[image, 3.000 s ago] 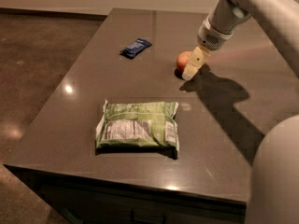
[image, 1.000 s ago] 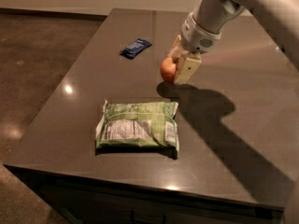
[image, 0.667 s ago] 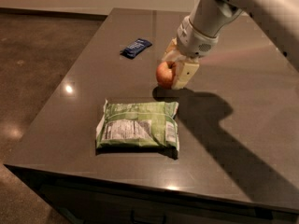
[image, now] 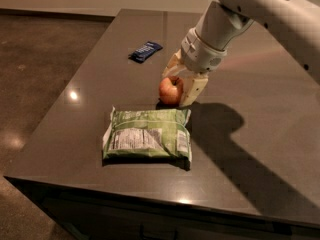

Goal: Move apple near green jalapeno chip bag

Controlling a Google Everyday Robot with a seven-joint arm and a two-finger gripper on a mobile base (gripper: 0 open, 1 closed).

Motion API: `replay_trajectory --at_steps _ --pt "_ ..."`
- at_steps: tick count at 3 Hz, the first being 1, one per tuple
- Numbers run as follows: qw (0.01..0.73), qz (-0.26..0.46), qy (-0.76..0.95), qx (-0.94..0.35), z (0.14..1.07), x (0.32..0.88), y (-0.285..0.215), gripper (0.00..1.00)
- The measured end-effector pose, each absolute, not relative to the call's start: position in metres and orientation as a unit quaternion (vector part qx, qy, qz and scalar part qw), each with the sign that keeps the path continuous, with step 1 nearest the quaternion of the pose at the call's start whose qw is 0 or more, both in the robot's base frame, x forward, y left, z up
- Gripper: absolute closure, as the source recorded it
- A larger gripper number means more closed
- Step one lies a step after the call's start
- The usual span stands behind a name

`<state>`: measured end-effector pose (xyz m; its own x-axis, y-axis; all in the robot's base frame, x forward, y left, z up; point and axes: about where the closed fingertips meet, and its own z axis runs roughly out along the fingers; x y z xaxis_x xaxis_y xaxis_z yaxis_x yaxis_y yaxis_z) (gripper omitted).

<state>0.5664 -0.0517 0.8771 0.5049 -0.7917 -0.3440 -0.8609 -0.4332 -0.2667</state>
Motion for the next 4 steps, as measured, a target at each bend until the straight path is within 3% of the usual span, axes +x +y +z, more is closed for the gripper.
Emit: replay_trajectory --at_steps 1,2,3,4 --pt "0.208 0.078 0.459 -0.86 0.873 0.557 -0.044 0.84" --pt "0.203 0.053 0.433 -0.877 0.865 0.554 -0.032 0.52" --pt "0.198 0.039 0.422 -0.884 0.861 0.555 -0.024 0.29" --pt "0.193 0.022 0.438 -0.878 0.864 0.557 -0.022 0.0"
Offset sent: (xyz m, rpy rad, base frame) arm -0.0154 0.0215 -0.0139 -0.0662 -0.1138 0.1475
